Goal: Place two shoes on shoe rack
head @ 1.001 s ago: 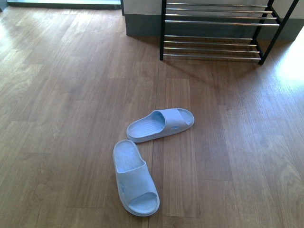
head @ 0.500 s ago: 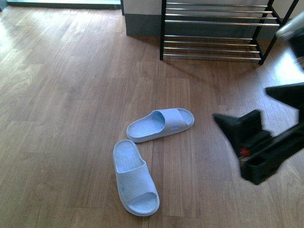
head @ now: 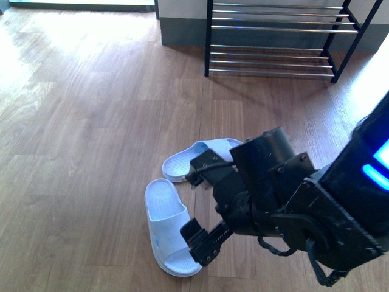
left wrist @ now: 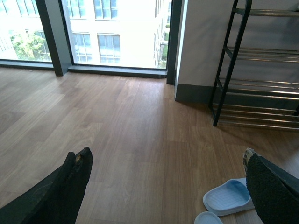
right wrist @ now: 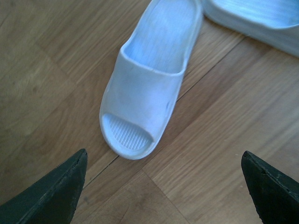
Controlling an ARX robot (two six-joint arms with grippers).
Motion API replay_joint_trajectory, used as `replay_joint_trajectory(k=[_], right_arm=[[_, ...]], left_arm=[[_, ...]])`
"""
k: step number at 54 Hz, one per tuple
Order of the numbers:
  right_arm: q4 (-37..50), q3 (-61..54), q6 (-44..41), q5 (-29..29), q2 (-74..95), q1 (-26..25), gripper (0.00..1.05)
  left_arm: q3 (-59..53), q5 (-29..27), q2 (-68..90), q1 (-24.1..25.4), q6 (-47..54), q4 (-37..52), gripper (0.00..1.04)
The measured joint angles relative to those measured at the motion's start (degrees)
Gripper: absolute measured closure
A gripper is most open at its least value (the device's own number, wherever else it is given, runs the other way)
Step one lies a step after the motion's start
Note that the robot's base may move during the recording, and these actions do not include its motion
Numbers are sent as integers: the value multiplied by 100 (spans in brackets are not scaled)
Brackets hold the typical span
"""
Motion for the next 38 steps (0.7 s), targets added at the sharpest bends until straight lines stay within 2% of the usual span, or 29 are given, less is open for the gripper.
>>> replay_joint_trajectory(k=[8, 14, 24, 38], right_arm=[[525, 533, -706, -374, 1226, -55, 9], [1001, 962, -621, -378, 1954, -125, 9], [1314, 1515, -437, -162, 2636, -264, 9], [1327, 2037, -271, -116, 3259, -376, 9]], left_arm=[[0, 0, 0, 0, 0, 0, 9], [0, 0, 0, 0, 0, 0, 9], [0, 0, 0, 0, 0, 0, 9], [0, 0, 0, 0, 0, 0, 9]])
